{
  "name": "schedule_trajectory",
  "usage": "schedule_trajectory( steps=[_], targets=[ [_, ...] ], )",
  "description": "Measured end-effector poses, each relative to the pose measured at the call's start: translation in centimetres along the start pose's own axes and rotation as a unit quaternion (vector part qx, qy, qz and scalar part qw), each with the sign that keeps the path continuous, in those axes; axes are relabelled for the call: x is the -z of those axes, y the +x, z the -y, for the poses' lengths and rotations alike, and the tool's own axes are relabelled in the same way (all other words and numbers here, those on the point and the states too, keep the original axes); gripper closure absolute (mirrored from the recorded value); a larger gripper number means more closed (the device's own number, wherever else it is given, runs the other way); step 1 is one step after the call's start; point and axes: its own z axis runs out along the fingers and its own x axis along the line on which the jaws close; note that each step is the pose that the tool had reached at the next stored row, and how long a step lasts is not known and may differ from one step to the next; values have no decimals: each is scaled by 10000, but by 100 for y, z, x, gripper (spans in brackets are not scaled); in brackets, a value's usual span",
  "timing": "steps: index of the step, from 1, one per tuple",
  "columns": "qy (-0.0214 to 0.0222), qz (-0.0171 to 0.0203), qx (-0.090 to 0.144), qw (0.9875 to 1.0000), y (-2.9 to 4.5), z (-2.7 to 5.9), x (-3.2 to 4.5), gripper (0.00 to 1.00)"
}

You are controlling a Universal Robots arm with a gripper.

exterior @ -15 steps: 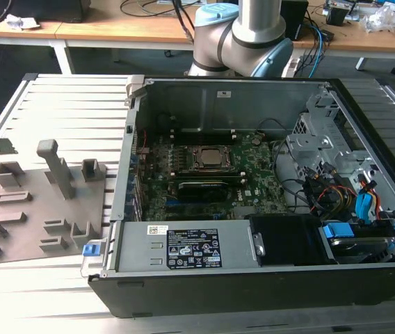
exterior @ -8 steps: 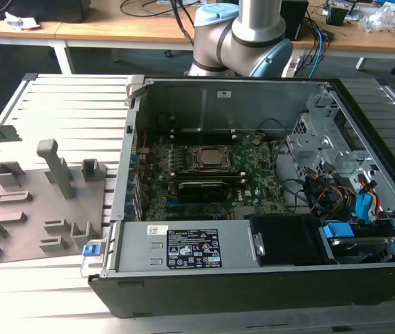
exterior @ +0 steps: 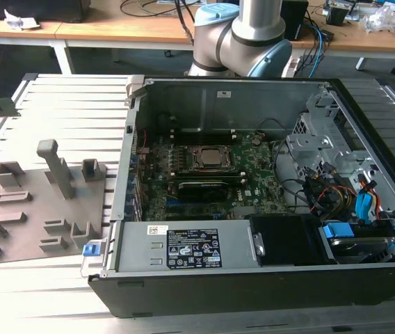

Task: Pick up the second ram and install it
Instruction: 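Pick up the second ram and move it above second insertion slot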

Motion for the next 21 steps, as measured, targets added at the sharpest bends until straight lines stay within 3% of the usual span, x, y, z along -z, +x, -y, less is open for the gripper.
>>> schedule_trajectory(
  steps=[3, 9, 13, 16, 21],
  targets=[
    [0, 3, 0, 10000, -34, -1, 121, 86],
    [-2, 3, -1, 10000, -35, 7, 125, 86],
    [0, 4, 0, 10000, -31, 165, 130, 86],
    [0, 4, 0, 10000, -26, 349, 139, 86],
    [0, 4, 0, 10000, -20, 573, 148, 86]
  ],
)
